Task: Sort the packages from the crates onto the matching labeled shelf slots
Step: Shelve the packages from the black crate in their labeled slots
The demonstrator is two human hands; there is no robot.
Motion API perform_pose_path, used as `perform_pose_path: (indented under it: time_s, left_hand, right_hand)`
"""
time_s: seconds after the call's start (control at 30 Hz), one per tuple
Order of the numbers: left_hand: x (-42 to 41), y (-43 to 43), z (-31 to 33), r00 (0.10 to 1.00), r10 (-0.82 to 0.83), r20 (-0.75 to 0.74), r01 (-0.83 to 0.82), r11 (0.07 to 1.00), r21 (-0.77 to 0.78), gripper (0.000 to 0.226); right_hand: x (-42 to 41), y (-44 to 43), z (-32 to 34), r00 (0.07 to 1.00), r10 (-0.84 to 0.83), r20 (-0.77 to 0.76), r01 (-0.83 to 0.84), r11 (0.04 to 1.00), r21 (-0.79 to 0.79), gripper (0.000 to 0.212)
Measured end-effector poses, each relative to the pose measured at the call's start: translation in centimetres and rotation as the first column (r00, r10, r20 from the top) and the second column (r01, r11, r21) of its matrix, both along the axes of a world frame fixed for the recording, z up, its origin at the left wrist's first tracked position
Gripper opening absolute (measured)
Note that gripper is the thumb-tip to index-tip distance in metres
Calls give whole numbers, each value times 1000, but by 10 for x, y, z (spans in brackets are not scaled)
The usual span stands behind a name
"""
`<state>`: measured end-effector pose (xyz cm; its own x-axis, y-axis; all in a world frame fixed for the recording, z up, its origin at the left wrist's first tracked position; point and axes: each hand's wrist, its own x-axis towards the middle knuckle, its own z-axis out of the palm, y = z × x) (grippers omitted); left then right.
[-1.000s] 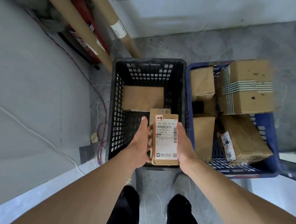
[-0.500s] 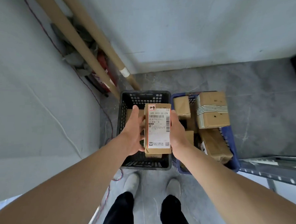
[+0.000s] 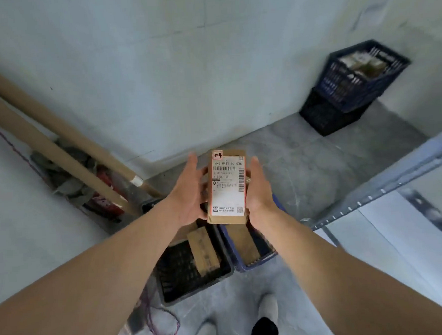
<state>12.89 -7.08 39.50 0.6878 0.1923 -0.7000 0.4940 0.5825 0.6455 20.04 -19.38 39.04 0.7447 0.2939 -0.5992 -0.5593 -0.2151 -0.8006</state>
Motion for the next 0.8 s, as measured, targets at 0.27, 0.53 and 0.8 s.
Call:
perform_pose_path:
  time_s: [0.27,0.53,0.8]
  left_hand:
    - [36,-82,61,951,-290,112,291,957,3,84]
    - [57,-201,112,849,-507,148,500,862,84,82]
    - [56,-332,157,673,-693,259,680,717,151,83]
  right_hand:
    - [-2,-99,61,941,-326,96,322,945,50,57]
    - [-12,-224,104,825,-537,179,532,843,79,49]
    - [-40,-351,148,697,-661,277,656,744,124,65]
